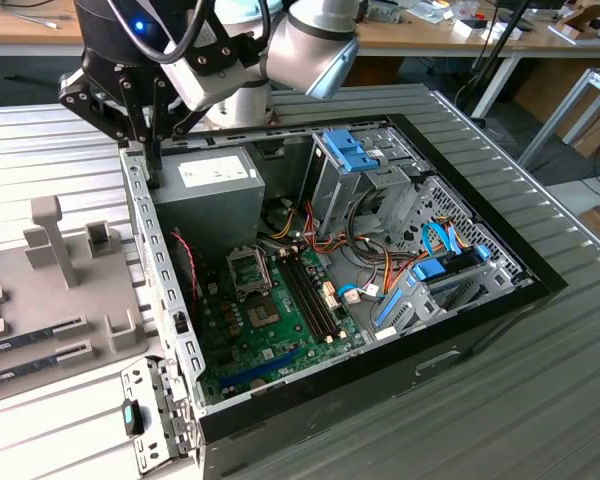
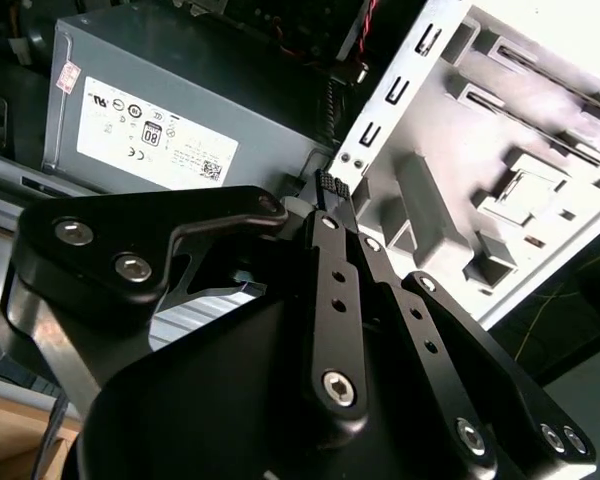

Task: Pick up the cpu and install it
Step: 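Reach for the cpu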

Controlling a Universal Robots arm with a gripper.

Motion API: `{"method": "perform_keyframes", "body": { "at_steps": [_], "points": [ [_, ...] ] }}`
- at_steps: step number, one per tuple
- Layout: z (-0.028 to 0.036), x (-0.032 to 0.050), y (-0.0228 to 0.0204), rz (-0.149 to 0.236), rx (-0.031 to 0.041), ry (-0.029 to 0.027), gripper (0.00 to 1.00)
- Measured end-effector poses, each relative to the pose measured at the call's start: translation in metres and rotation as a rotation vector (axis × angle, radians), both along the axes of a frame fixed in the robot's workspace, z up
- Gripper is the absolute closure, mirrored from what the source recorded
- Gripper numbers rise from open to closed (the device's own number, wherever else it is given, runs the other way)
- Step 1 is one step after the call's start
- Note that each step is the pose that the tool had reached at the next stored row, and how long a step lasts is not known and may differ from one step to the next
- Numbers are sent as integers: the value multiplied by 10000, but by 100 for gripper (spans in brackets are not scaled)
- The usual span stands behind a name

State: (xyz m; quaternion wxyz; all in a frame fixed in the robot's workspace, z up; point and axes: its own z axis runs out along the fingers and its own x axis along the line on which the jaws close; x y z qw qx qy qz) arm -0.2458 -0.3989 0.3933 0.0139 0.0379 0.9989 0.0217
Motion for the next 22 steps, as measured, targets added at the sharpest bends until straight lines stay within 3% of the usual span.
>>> {"method": "perform_keyframes", "body": {
  "at_steps": [16, 22],
  "points": [
    [0, -161, 0, 0, 0, -2, 89],
    [0, -263, 0, 0, 0, -4, 89]
  ]
}}
